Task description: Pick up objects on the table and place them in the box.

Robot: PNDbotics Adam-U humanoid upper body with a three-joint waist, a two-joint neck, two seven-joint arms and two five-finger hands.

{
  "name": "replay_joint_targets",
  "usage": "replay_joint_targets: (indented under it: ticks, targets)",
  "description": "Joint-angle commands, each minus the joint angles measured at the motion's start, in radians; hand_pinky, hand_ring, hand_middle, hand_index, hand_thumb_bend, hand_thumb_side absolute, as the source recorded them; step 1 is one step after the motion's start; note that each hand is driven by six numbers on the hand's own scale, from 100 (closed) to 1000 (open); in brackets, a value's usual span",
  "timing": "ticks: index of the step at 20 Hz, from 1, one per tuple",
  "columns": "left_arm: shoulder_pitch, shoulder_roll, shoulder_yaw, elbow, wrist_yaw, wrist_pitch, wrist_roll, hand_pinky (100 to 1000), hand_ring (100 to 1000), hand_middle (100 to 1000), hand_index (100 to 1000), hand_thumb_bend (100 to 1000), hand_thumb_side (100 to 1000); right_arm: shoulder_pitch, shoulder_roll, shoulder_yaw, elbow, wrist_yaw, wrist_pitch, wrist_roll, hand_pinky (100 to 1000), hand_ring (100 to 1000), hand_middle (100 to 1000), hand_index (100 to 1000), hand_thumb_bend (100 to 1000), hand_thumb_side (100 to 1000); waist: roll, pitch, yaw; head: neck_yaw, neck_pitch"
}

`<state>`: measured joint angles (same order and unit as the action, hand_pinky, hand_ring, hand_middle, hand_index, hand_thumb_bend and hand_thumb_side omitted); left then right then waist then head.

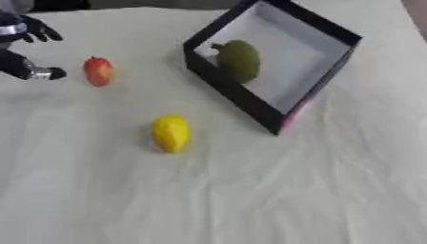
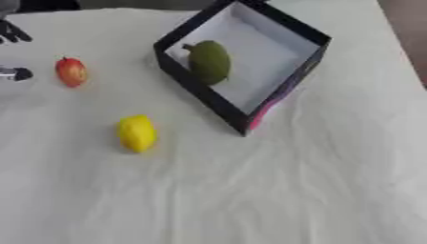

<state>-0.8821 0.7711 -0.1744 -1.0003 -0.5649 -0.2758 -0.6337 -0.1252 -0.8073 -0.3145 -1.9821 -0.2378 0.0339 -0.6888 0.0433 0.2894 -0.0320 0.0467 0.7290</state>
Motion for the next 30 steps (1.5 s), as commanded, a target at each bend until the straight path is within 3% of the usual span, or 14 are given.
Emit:
replay_joint_targets:
  ticks: [1, 3, 7, 10, 14, 16, 22, 25, 30]
  targets:
    - [-0.037, -0.008, 0.019, 0.027, -0.035, 0.007, 0.01, 845, 861, 830, 886, 495, 505, -0.018, -0.022, -0.001, -0.018, -0.001, 0.002, 0.008, 873, 816, 697, 792, 100, 264, -0.004, 0.004, -0.006, 0.014, -0.016]
    - [-0.05, -0.023, 0.016, 0.049, -0.065, 0.011, 0.027, 839, 859, 829, 899, 543, 483, -0.024, -0.02, 0.002, -0.018, -0.002, 0.004, 0.012, 874, 815, 696, 792, 100, 268, -0.001, 0.009, -0.01, 0.022, -0.018]
    - [-0.063, -0.046, 0.014, 0.075, -0.138, 0.023, 0.084, 833, 854, 825, 905, 550, 436, -0.035, -0.016, 0.009, -0.018, -0.001, 0.007, 0.018, 875, 815, 695, 792, 100, 274, 0.003, 0.019, -0.022, 0.038, -0.023]
    - [-0.068, -0.072, 0.037, 0.108, -0.235, 0.018, 0.148, 828, 849, 819, 898, 493, 426, -0.037, -0.011, 0.01, -0.018, 0.001, 0.009, 0.019, 875, 816, 696, 793, 100, 280, 0.004, 0.025, -0.027, 0.043, -0.028]
    - [-0.072, -0.091, 0.058, 0.146, -0.271, 0.021, 0.201, 824, 842, 809, 887, 380, 408, -0.039, -0.004, 0.014, -0.018, 0.003, 0.012, 0.02, 875, 816, 695, 793, 100, 286, 0.005, 0.033, -0.033, 0.048, -0.034]
    - [-0.074, -0.1, 0.066, 0.16, -0.257, 0.026, 0.212, 827, 839, 806, 876, 308, 427, -0.041, -0.002, 0.016, -0.018, 0.005, 0.014, 0.022, 876, 816, 695, 793, 100, 287, 0.005, 0.036, -0.036, 0.051, -0.037]
    - [-0.087, -0.099, 0.061, 0.142, -0.185, 0.021, 0.165, 819, 811, 768, 775, 101, 298, -0.034, 0.004, 0.017, -0.018, 0.01, 0.021, 0.02, 877, 817, 696, 794, 100, 295, 0.006, 0.039, -0.033, 0.049, -0.03]
    - [-0.098, -0.083, 0.053, 0.102, -0.148, 0.022, 0.138, 815, 802, 755, 749, 100, 198, -0.026, 0.001, 0.016, -0.018, 0.013, 0.022, 0.018, 877, 817, 697, 795, 100, 293, 0.007, 0.034, -0.027, 0.046, -0.026]
    - [-0.13, -0.046, 0.052, -0.023, -0.062, 0.046, 0.126, 805, 783, 735, 712, 100, 140, -0.017, -0.013, 0.011, -0.018, 0.012, 0.017, 0.016, 878, 817, 697, 795, 100, 279, 0.01, 0.02, -0.019, 0.032, -0.019]
